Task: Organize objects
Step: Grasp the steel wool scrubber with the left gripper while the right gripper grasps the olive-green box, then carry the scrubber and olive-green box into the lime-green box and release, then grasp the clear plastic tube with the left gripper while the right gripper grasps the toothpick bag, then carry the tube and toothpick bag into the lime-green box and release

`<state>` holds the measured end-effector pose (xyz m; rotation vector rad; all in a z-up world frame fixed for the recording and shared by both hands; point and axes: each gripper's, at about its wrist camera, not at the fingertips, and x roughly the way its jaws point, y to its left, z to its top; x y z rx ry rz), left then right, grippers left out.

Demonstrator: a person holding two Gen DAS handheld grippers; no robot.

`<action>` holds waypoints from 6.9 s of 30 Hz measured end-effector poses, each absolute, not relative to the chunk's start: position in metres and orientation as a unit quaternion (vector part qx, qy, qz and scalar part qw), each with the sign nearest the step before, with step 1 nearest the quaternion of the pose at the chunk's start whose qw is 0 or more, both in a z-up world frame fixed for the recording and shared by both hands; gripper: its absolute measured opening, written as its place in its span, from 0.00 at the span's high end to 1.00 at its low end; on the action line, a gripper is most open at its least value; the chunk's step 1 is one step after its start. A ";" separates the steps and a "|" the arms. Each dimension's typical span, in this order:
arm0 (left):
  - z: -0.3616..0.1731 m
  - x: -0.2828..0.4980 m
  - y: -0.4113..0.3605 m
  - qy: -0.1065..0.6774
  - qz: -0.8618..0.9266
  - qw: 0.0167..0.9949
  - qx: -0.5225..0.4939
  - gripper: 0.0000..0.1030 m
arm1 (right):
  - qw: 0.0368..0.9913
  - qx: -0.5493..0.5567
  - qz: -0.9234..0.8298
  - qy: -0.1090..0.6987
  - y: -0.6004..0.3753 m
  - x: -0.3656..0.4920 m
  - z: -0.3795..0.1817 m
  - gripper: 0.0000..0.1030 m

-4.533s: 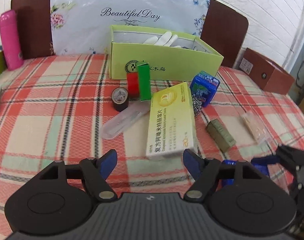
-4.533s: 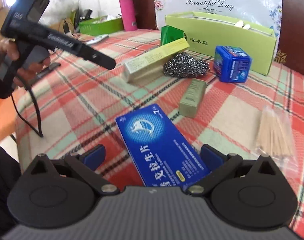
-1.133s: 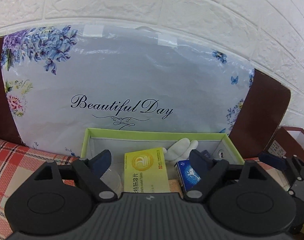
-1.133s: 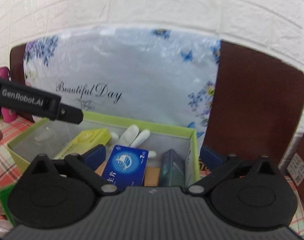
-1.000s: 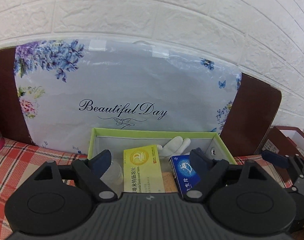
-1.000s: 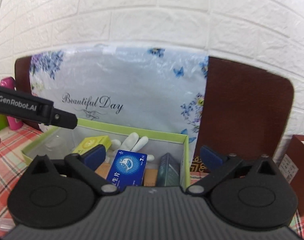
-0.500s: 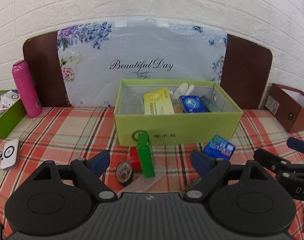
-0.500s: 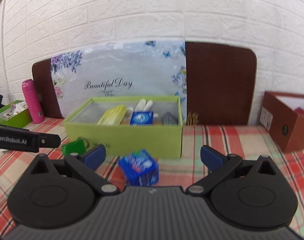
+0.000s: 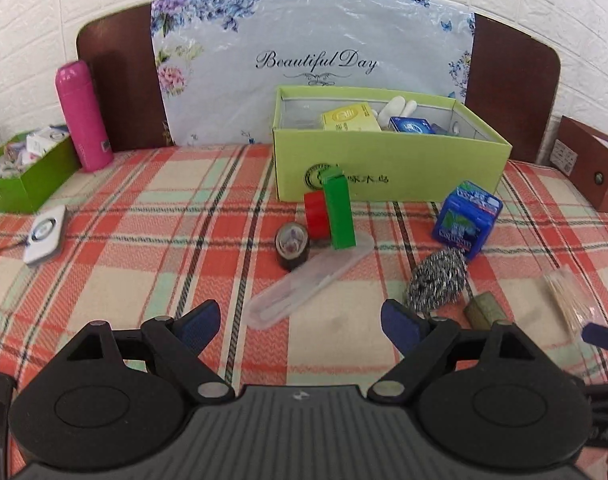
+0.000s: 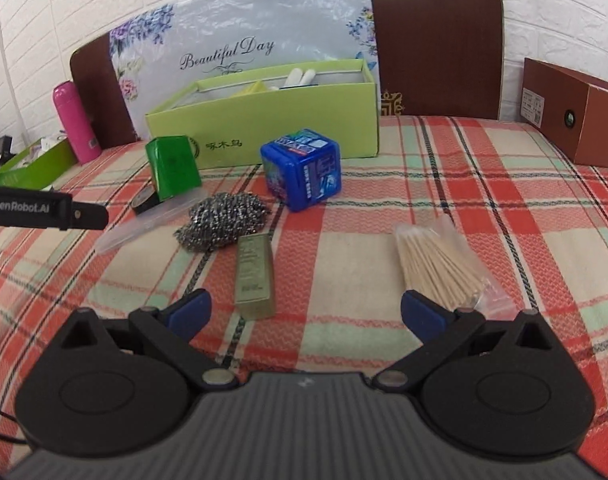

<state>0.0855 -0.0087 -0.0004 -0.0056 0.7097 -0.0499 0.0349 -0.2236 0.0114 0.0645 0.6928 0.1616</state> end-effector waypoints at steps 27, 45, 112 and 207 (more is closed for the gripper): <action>-0.029 0.142 -0.061 0.367 -0.219 0.904 -0.027 0.68 | 0.929 0.029 0.126 0.347 -0.226 0.024 0.000 0.78; -0.031 0.105 -0.058 0.364 -0.216 0.906 0.011 0.55 | 0.932 0.011 0.122 0.340 -0.218 0.033 -0.003 0.71; 0.091 0.188 -0.087 0.249 -0.059 0.967 0.016 0.13 | 0.972 0.034 0.078 0.218 -0.256 0.139 0.090 0.00; 0.038 0.109 -0.036 0.290 -0.248 0.923 -0.047 0.73 | 0.940 0.070 0.161 0.293 -0.242 0.044 0.059 0.74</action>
